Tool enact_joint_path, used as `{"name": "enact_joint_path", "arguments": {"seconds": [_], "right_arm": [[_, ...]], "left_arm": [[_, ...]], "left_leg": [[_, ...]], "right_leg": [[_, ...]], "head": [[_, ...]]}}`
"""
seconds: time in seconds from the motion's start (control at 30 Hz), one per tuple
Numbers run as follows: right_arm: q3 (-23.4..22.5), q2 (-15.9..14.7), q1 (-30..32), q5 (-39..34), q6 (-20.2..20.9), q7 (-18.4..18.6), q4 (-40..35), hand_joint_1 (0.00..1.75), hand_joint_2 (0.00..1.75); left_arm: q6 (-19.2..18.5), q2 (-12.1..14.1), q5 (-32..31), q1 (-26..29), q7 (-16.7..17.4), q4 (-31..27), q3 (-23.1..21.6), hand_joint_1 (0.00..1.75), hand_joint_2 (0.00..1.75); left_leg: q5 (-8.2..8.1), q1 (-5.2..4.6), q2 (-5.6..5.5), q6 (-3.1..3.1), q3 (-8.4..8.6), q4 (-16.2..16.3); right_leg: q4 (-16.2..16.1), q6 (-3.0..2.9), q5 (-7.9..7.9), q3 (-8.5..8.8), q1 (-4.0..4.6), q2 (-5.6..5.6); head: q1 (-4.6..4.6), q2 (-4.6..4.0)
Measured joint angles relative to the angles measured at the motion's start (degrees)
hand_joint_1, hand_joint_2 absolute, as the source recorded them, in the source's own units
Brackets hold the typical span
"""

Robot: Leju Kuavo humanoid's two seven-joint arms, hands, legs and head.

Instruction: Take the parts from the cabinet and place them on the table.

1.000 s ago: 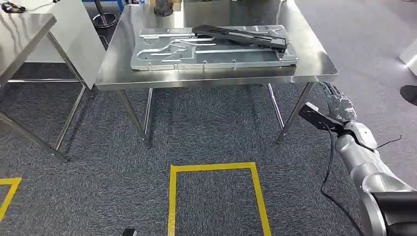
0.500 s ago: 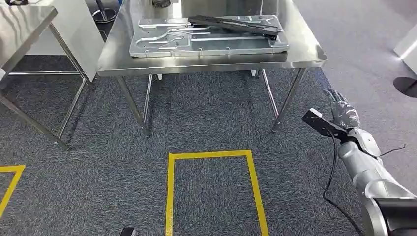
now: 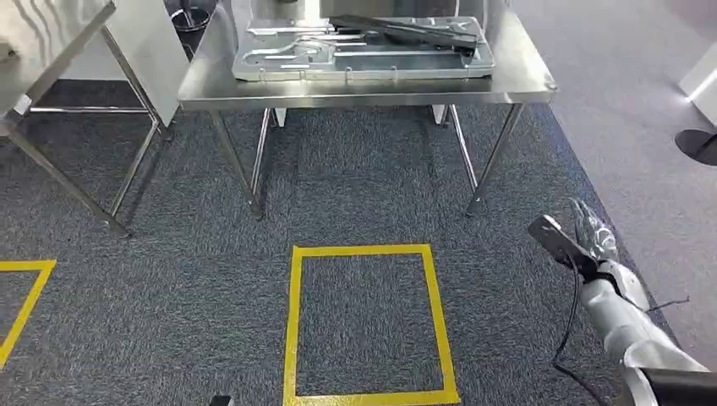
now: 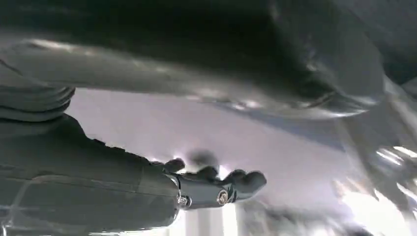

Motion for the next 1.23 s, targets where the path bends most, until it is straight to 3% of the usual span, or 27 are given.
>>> {"name": "enact_joint_path", "arguments": {"seconds": [0.03, 0.1, 0.13, 0.17, 0.2, 0.23, 0.3, 0.33, 0.37, 0.4, 0.43, 0.5, 0.53, 0.6, 0.63, 0.67, 0.7, 0.73, 0.8, 0.83, 0.9, 0.93, 1.03, 1.07, 1.1, 1.17, 1.23], "right_arm": [[-1.17, 0.68, 2.18, -1.50, 2.92, 2.68, 0.71, 0.00, 1.75], [-4.17, 2.70, 6.70, -6.34, 9.47, 8.46, 2.98, 0.00, 1.75], [-6.01, 4.45, 9.84, -9.56, 11.63, 9.81, 3.79, 0.00, 1.75], [-8.43, 6.79, 13.02, -12.96, 13.25, 10.62, 4.49, 0.00, 1.75], [-11.36, 9.21, 16.25, -15.86, 13.72, 11.38, 5.31, 0.00, 1.75], [-13.65, 12.57, 19.31, -17.70, 13.92, 11.97, 6.22, 0.00, 1.75], [-17.00, 17.98, 23.83, -20.46, 14.14, 13.19, 7.45, 0.00, 1.75], [-18.53, 20.12, 25.41, -21.42, 14.14, 13.59, 7.80, 0.00, 1.75], [-19.84, 21.43, 26.58, -21.93, 14.14, 13.92, 7.94, 0.00, 1.75], [-21.15, 23.01, 27.28, -22.24, 14.20, 14.27, 8.11, 0.00, 0.00], [-22.55, 24.03, 27.88, -22.46, 14.55, 14.79, 8.29, 0.00, 0.00], [-23.90, 25.23, 28.66, -22.57, 15.03, 15.34, 8.64, 0.00, 0.00], [-24.60, 26.26, 29.33, -22.94, 15.43, 15.64, 8.86, 0.00, 1.75], [-26.39, 27.66, 29.40, -23.37, 14.20, 16.61, 9.05, 0.00, 1.75], [-26.89, 28.50, 29.60, -23.03, 12.44, 16.84, 9.07, 0.00, 0.00], [-26.89, 29.14, 29.83, -22.32, 11.44, 16.98, 9.07, 0.00, 0.00], [-26.89, 29.91, 29.88, -21.42, 10.42, 17.24, 9.10, 0.00, 0.00], [-26.89, 30.28, 30.05, -20.30, 9.61, 17.93, 9.18, 0.00, 1.75], [-26.87, 30.95, 30.29, -18.54, 9.33, 18.70, 9.40, 0.00, 1.75], [-26.83, 31.28, 30.27, -18.06, 9.48, 18.83, 9.51, 0.00, 1.75], [-26.67, 31.57, 30.23, -17.10, 10.86, 18.50, 9.53, 0.00, 1.75], [-26.61, 31.57, 30.21, -16.88, 11.91, 18.00, 9.53, 0.00, 1.75], [-25.95, 31.57, 29.77, -15.24, 14.84, 15.29, 9.53, 0.00, 1.75], [-25.27, 31.46, 29.81, -15.07, 15.21, 14.68, 9.49, 0.00, 1.75], [-24.49, 31.41, 29.88, -15.22, 15.47, 14.44, 9.49, 0.00, 1.75], [-23.38, 31.22, 30.48, -16.05, 15.58, 14.29, 9.49, 0.00, 1.75], [-22.34, 31.11, 31.61, -17.19, 15.89, 14.22, 9.51, 0.00, 1.75]], "left_arm": [[0.02, -0.09, -0.05, 0.11, 0.22, 0.00, 0.00, 0.00, 0.00], [0.11, -0.11, -0.37, 0.04, 0.64, 0.02, 0.00, 0.00, 0.00], [0.24, -0.22, -0.68, 0.15, 1.01, 0.02, -0.02, 0.00, 0.00], [0.48, -0.39, -0.79, 0.48, 1.31, 0.02, -0.07, 0.00, 0.00], [0.70, -0.39, -0.90, 0.87, 1.57, 0.02, -0.07, 0.00, 0.00], [0.96, -0.39, -1.05, 1.26, 1.88, 0.02, -0.07, 0.00, 0.00], [1.18, -0.52, -1.12, 1.60, 2.08, 0.02, -0.09, 0.00, 0.00], [1.22, -0.55, -1.18, 1.63, 2.12, 0.02, -0.09, 0.00, 0.00], [1.22, -0.55, -1.18, 1.64, 2.14, 0.02, -0.09, 0.00, 0.00], [1.36, -0.46, -1.18, 1.75, 2.16, -0.02, -0.11, 0.00, 0.00], [1.36, -0.48, -1.18, 1.79, 2.16, 0.00, -0.13, 0.00, 0.00], [1.42, -0.48, -1.18, 1.74, 2.16, 0.00, -0.13, 0.00, 0.00], [1.57, -0.48, -1.18, 1.98, 2.25, 0.00, -0.13, 0.00, 0.00], [2.10, -0.48, -1.25, 2.21, 2.91, 0.00, -0.13, 0.00, 0.00], [2.42, -0.48, -1.53, 2.36, 3.34, 0.00, -0.15, 0.00, 0.00], [2.75, -0.48, -1.86, 2.45, 3.63, 0.00, -0.22, 0.00, 0.00], [3.10, -0.48, -2.12, 2.46, 3.89, 0.00, -0.28, 0.00, 0.00], [3.56, -0.48, -2.49, 2.45, 4.00, 0.00, -0.41, 0.00, 1.75], [4.24, -0.46, -3.11, 2.44, 4.88, 0.00, -0.85, 0.00, 1.75], [4.24, -0.39, -3.17, 2.39, 5.59, 0.00, -1.07, 0.00, 1.75], [4.20, -0.28, -3.37, 2.13, 6.56, -0.02, -1.42, 0.00, 1.75], [4.15, -0.28, -3.63, 1.91, 6.91, -0.02, -1.55, 0.00, 1.75], [3.80, -0.22, -3.43, 2.17, 7.50, -0.02, -1.95, 0.00, 1.75], [3.76, -0.11, -2.66, 2.45, 7.54, -0.02, -2.76, 0.00, 1.75], [3.78, 0.02, -1.39, 2.70, 7.61, -0.13, -4.01, 0.00, 1.75], [3.78, 0.39, 1.59, 3.11, 7.78, -0.63, -6.44, 0.00, 1.75], [3.78, 0.79, 4.44, 3.51, 7.98, -1.38, -8.55, 0.00, 1.75]], "left_leg": [[1.52, 0.77, 0.16, 0.46, 0.13, -1.41], [3.12, 0.68, 0.11, 1.18, -1.16, -1.82], [3.72, 0.68, -0.08, 1.07, -1.95, -1.81], [4.23, 0.68, -0.18, 1.00, -2.65, -1.78], [4.73, 0.69, -0.25, 0.85, -3.51, -1.60], [5.27, 0.74, -0.16, 0.57, -4.55, -1.26], [5.99, 0.78, 0.19, 0.00, -6.98, -0.15], [6.22, 0.80, 0.26, -0.36, -8.17, 0.75], [6.38, 0.70, 0.49, -0.67, -9.09, 1.87], [6.22, 0.50, 0.74, -1.05, -10.10, 2.99], [6.50, 0.56, 1.03, -1.46, -9.98, 3.15], [7.38, 0.89, 1.10, -2.17, -10.10, 3.26], [7.69, 1.07, 1.03, -2.61, -10.36, 3.35], [1.34, 1.52, 0.89, -3.26, -11.78, 7.10], [-2.54, 1.69, 0.89, -3.54, -12.79, 11.16], [-5.37, 1.85, 0.89, -3.75, -13.62, 15.39], [-6.49, 1.89, 0.89, -3.83, -14.05, 19.27], [-5.21, 1.89, 0.89, -3.78, -13.92, 21.49], [0.78, 1.87, 0.84, -3.32, -10.78, 19.74], [1.91, 1.81, 0.83, -3.01, -7.92, 16.09], [-1.37, 1.32, 0.81, -2.21, 1.75, 3.88], [-3.15, 1.28, 0.83, -1.91, 4.50, -1.39], [-2.17, 1.31, 0.87, -0.91, 3.67, -1.55], [-1.50, 1.46, 1.37, -0.65, 3.60, -1.81], [-1.09, 1.42, 1.38, -0.13, 3.10, -1.84], [-0.35, 1.15, 1.42, 0.15, 1.95, -1.52], [0.12, 0.97, 1.42, 0.16, 0.87, -1.05]], "right_leg": [[-0.07, 0.29, -0.22, -0.10, 0.22, 0.03], [3.92, 0.66, -6.60, -1.46, 0.07, 0.63], [7.83, 0.85, -10.05, -2.28, -0.10, 0.66], [12.02, 1.02, -12.69, -2.99, -0.20, 0.67], [15.93, 1.16, -13.67, -3.57, -0.24, 0.68], [18.04, 1.29, -12.22, -3.42, -0.45, 0.68], [15.32, 1.62, -7.74, -0.13, -1.10, 0.64], [11.29, 1.91, -7.22, 3.07, -1.49, 0.53], [5.88, 2.18, -9.01, 7.43, -1.88, 0.34], [0.36, 1.96, -11.90, 10.85, -1.43, 0.49], [1.22, 0.59, -11.74, 10.31, -1.10, 1.10], [1.33, -0.28, -11.25, 9.92, -0.58, 1.13], [1.01, -1.01, -10.54, 9.42, -0.86, 0.88], [1.00, -2.07, -9.01, 7.85, -0.79, 0.68], [1.01, -2.27, -8.26, 6.92, -0.66, 0.68], [1.04, -2.34, -7.53, 6.00, -0.48, 0.67], [1.03, -2.37, -7.05, 4.94, -0.34, 0.74], [1.05, -2.31, -6.32, 4.03, -0.23, 0.76], [1.06, -2.12, -4.82, 2.07, -0.11, 0.67], [1.06, -2.00, -4.17, 1.34, -0.11, 0.70], [1.22, -1.50, -3.20, 0.73, 0.02, 0.91], [1.42, -1.07, -2.72, 0.63, 0.11, 0.84], [0.82, 0.10, -1.16, 0.69, -0.10, 0.82], [1.60, 0.19, -1.89, 0.21, -0.28, 0.83], [3.81, 0.31, -4.37, -0.78, -0.17, 0.83], [13.21, 0.51, -10.17, -4.10, -0.14, 0.88], [19.11, 0.60, -12.42, -5.35, -0.14, 0.86]], "head": [[0.00, 0.00], [0.02, 0.00], [0.02, 0.00], [0.00, 0.00], [0.02, 0.00], [0.02, 0.00], [0.02, 0.00], [0.02, 0.00], [0.00, 0.00], [0.07, 0.00], [-0.02, 0.00], [-0.04, 0.00], [-0.07, 0.00], [-0.04, 0.00], [-0.07, 0.00], [-0.09, 0.00], [-0.07, 0.00], [-0.07, 0.00], [-0.07, 0.00], [-0.07, 0.00], [-0.07, 0.00], [-0.07, 0.00], [-0.07, 0.00], [-0.07, 0.00], [-0.04, 0.00], [-0.04, 0.00], [-0.07, 0.00]]}}
